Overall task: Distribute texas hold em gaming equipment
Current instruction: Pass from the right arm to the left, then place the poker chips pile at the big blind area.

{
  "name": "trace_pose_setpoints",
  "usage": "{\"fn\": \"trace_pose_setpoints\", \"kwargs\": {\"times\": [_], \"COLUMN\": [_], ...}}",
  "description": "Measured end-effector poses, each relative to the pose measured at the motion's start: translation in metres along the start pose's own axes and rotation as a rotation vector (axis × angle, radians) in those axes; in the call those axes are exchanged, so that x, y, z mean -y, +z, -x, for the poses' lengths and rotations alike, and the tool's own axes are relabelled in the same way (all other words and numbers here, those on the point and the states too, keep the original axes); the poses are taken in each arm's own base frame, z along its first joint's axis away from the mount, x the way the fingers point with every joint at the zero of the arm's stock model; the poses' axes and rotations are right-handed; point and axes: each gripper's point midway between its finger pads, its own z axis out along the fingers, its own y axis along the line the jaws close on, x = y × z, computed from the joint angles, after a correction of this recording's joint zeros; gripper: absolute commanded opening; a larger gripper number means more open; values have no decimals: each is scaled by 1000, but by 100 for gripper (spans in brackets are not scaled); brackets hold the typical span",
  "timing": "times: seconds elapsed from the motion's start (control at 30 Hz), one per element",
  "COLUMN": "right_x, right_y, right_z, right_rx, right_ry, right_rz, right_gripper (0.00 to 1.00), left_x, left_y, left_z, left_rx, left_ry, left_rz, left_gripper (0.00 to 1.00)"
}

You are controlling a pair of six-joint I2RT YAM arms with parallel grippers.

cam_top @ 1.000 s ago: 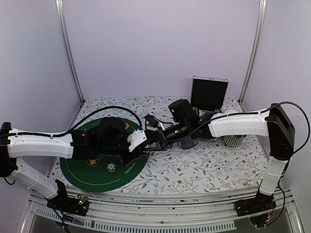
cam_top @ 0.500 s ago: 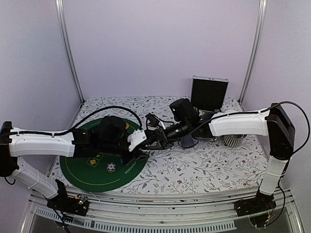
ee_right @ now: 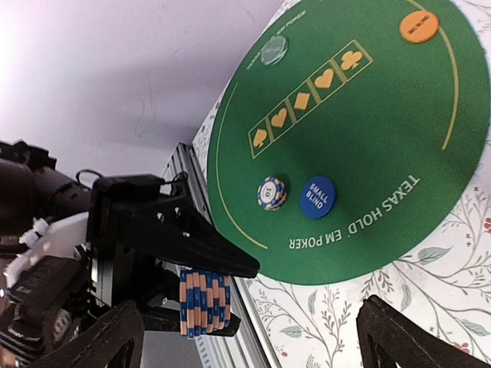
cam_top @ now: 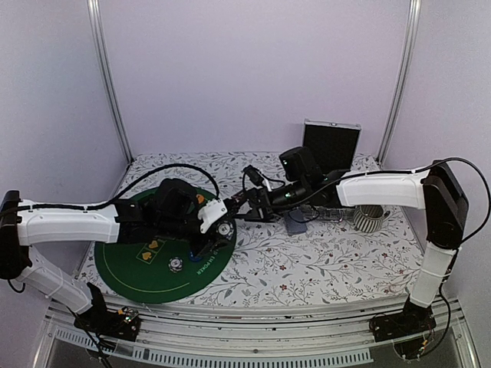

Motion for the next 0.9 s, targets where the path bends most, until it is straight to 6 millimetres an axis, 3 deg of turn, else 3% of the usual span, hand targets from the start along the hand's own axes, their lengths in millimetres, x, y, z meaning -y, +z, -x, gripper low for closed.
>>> {"fn": "trace_pose_setpoints", "kwargs": {"times": [0.13, 0.27, 0.43, 0.63, 0.9], "right_x": [8, 11, 9, 12, 17], "right_y": [-21, -41, -62, -77, -91], "right_z": [22, 37, 46, 40, 32], "right_rx": [75, 135, 190, 206, 214], "right_ry": [-16, -35, -70, -88, -104], "right_rz": [-43, -98, -150, -204, -255], "right_gripper": [99, 99, 99, 99, 99], "left_x": [-10, -33, -82, -138, -225], "left_y": [3, 6, 11, 27, 30], "left_z": [-6, -14, -25, -40, -80], "left_rx": [-15, -36, -54, -81, -120], "left_ry": [-40, -102, -199, -275, -407], "left_rz": [11, 50, 140, 237, 384], "left_gripper": [0, 0, 0, 0, 0]}}
